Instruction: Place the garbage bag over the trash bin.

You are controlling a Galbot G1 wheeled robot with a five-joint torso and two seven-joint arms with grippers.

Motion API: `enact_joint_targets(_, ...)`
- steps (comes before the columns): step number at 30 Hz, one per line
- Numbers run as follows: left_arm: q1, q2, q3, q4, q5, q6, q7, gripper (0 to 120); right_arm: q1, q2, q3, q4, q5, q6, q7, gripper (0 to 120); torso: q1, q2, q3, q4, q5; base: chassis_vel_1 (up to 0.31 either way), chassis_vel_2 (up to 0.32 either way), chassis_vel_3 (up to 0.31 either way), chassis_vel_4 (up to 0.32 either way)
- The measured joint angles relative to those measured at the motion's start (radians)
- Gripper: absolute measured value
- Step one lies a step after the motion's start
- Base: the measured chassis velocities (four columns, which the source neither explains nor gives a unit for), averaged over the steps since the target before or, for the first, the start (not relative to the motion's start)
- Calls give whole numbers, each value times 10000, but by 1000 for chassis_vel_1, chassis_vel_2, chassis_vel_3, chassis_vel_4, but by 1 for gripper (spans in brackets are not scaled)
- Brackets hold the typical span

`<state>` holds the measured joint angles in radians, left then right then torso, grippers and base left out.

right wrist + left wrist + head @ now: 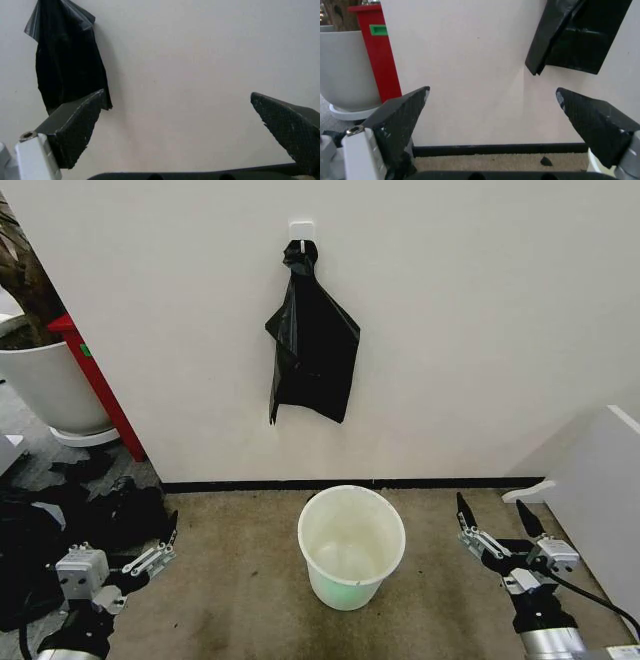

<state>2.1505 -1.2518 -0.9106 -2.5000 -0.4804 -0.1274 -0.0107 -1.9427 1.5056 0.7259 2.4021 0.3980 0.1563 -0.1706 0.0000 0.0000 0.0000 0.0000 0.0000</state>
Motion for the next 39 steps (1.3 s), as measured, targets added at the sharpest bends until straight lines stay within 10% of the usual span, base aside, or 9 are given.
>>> enact_joint_targets(39,0,-1,0,0,0,-1,0,100,0,0,0,0,0,0,0,100,0,0,0,0,0,0,0,0,0)
